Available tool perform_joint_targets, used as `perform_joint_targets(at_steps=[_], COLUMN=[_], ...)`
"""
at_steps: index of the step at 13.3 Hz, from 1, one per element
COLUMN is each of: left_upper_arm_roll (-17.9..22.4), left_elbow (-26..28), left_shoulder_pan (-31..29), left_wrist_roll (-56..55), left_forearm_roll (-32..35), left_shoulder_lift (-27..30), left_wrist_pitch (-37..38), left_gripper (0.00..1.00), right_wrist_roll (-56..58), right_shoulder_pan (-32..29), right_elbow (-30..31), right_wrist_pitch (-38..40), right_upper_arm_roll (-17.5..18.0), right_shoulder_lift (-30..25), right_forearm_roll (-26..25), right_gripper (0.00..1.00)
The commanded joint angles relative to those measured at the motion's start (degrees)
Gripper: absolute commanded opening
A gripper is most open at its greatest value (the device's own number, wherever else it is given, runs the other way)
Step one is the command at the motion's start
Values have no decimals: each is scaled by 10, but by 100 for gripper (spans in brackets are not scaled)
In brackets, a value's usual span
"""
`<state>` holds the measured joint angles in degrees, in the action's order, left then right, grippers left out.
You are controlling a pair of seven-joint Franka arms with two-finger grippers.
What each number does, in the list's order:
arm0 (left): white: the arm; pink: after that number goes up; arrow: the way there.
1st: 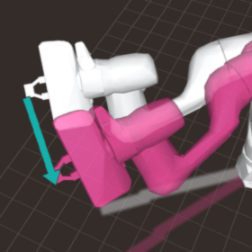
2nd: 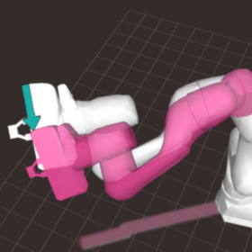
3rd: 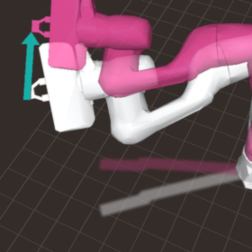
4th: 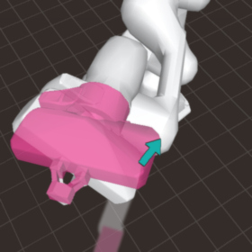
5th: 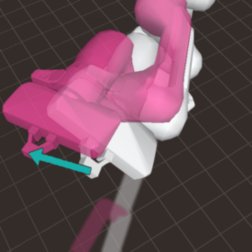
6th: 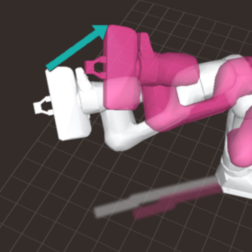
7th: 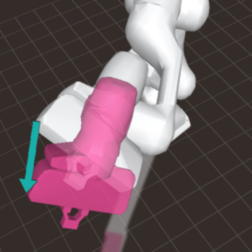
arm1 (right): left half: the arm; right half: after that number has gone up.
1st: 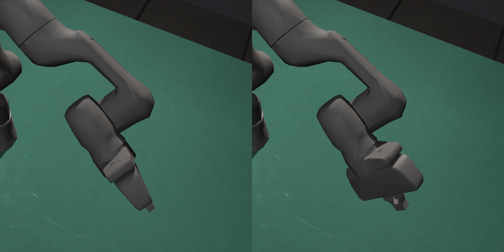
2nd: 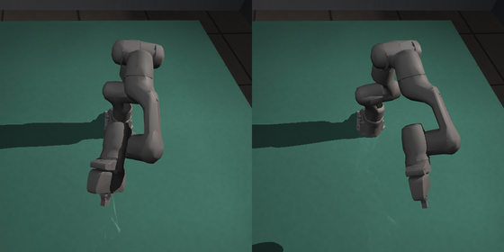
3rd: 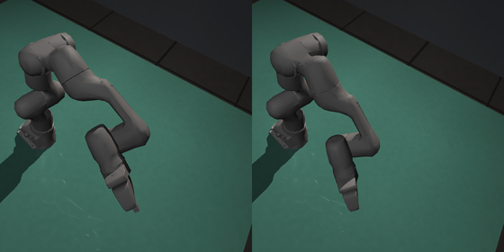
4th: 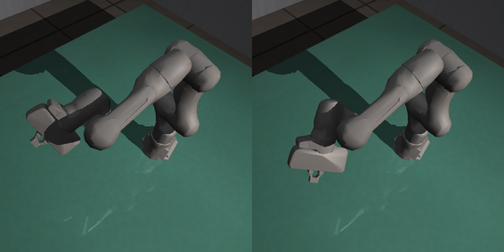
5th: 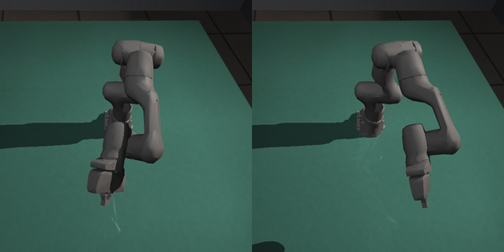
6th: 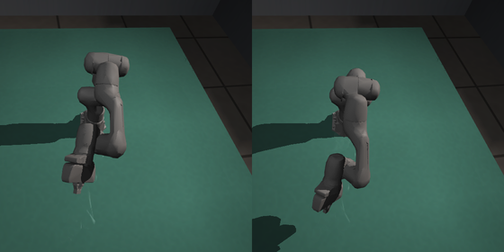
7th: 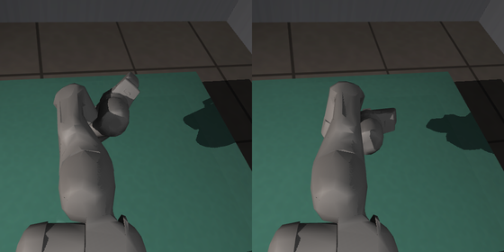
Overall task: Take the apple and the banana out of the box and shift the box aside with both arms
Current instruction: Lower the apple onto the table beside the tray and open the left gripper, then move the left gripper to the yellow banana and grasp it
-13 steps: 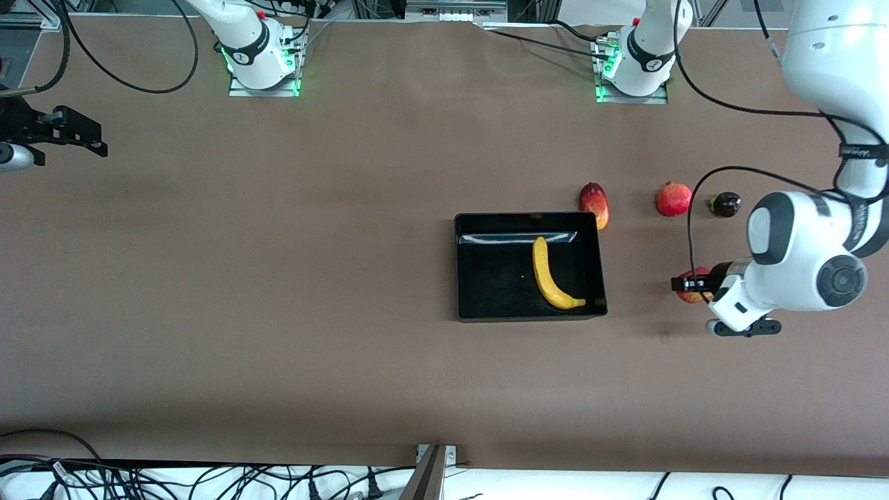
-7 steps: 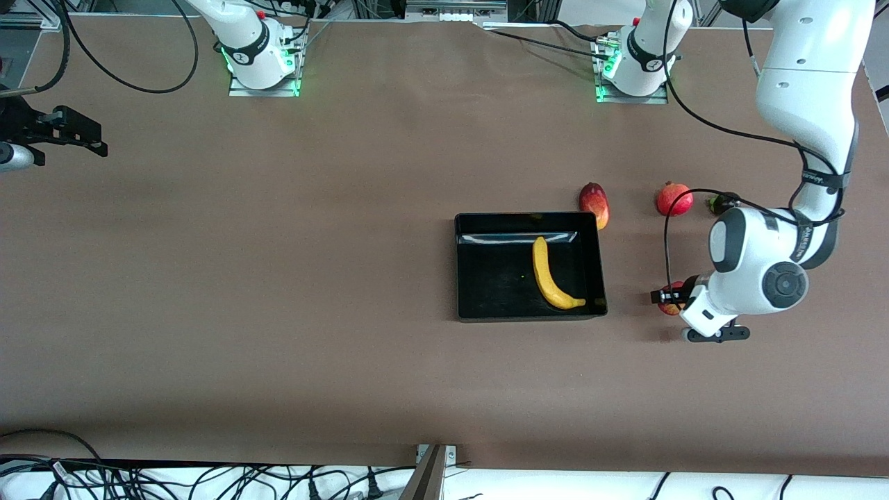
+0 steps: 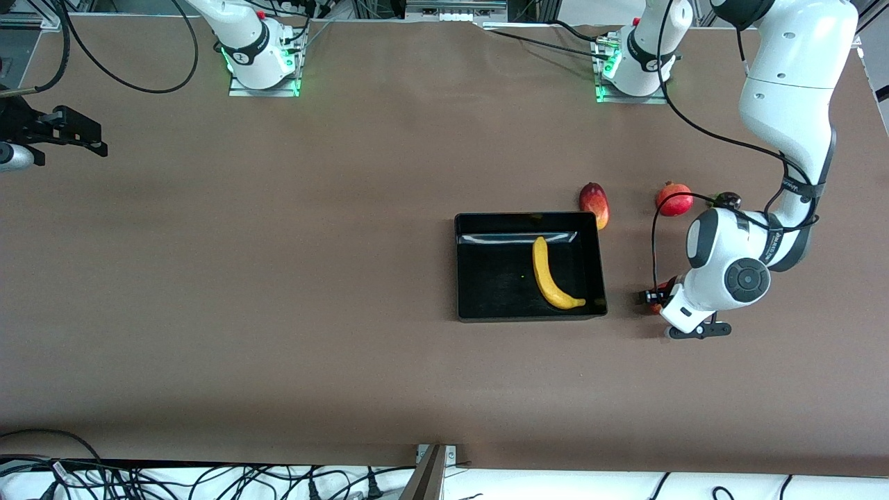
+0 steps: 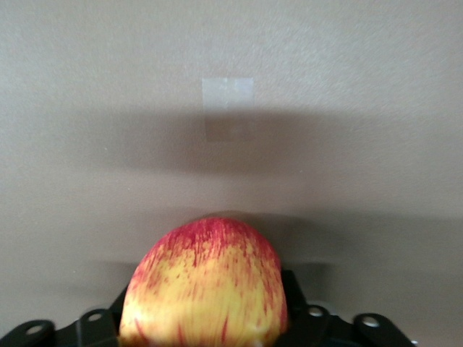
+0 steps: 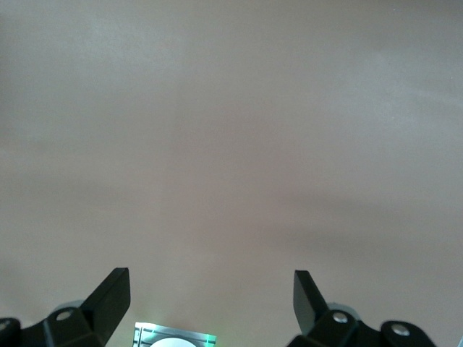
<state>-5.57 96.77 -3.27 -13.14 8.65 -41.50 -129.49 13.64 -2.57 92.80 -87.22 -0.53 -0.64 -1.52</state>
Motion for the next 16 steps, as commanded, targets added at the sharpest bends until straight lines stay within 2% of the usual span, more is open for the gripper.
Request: perform_joint_targets(at_steps=[1, 4, 7, 9, 13, 16], left_upper_arm_roll=[2, 1, 3, 30, 32, 33], left_elbow=[3, -32, -33, -53, -57, -56], left_shoulder_pan=[1, 22, 60, 110, 175, 208], left_wrist_roll=[-8, -12, -54, -96, -188, -232], left_forearm_roll=[15, -3, -90, -136, -153, -160], left_shoulder_lift=[24, 69, 133, 145, 138, 114], left_wrist_pitch=[38, 155, 217, 223, 212, 162], left_gripper=[100, 100, 100, 100, 100, 100], right_wrist_roll=[-2, -2, -2, -2, -2, -2], right_shoulder_pan=[-3, -3, -3, -3, -3, -3], right_elbow=[-4, -4, -4, -4, -4, -4], right_wrist_pitch=[8, 8, 8, 8, 8, 8], right_upper_arm_roll=[4, 3, 4, 4, 3, 3], right_shoulder_lift=[-3, -3, -3, -3, -3, -3], right_forearm_roll=[10, 10, 10, 10, 11, 11], right_gripper=[100, 100, 100, 100, 100, 100])
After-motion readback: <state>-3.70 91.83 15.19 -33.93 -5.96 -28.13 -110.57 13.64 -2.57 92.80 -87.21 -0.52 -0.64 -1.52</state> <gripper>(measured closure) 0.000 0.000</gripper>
